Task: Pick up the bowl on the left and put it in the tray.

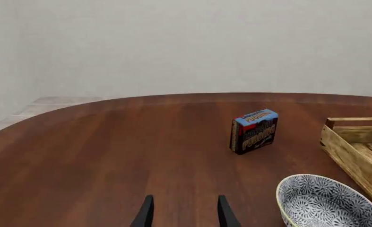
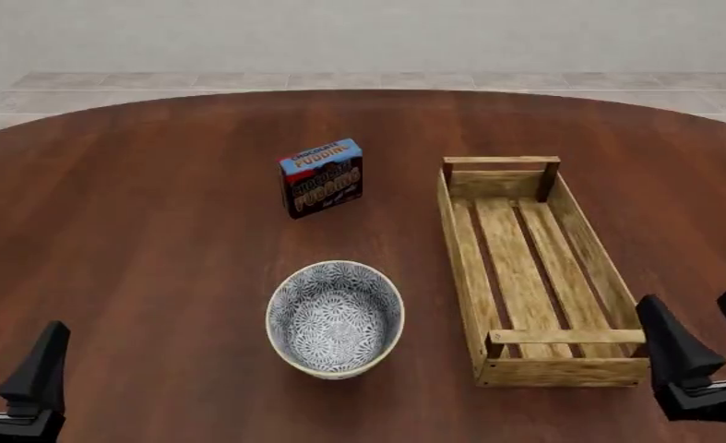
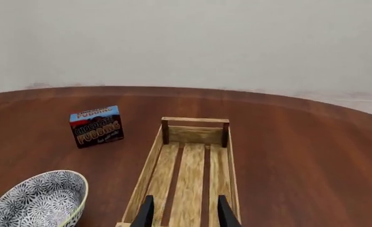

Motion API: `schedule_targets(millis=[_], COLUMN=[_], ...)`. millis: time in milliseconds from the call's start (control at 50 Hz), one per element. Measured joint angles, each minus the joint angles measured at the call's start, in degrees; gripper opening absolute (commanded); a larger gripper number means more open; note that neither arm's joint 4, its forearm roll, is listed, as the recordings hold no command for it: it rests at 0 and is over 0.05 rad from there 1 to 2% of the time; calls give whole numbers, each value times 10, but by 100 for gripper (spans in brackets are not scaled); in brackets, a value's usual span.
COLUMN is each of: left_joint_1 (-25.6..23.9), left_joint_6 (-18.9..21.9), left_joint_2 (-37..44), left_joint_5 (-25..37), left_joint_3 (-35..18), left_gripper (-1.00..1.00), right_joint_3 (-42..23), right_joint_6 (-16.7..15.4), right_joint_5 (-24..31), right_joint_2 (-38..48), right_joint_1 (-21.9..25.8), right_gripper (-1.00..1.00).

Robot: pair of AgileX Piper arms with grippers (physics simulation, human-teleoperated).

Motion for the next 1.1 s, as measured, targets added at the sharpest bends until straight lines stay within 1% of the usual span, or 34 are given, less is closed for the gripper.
schedule_targets(millis=[140, 280, 400, 660, 900, 1100], left_joint_1=[0, 0, 0, 0, 0, 0], left_joint_6=[0, 0, 0, 0, 0, 0], left_joint_2=[0, 0, 0, 0, 0, 0], left_joint_5=[0, 0, 0, 0, 0, 0], left_joint_3=[0, 0, 0, 0, 0, 0], left_gripper=[100, 100, 100, 100, 100, 100], right_joint_3=[-56, -107, -139, -183, -199, -208], right_joint_6=[0, -1, 4, 22, 37, 46], right_joint_5=[19, 22, 13, -26, -78, -119], right_joint_2=[49, 111, 162, 270, 370, 445], right_joint_1=[40, 103, 166, 263, 320, 347], right_gripper=[100, 100, 100, 100, 100, 100])
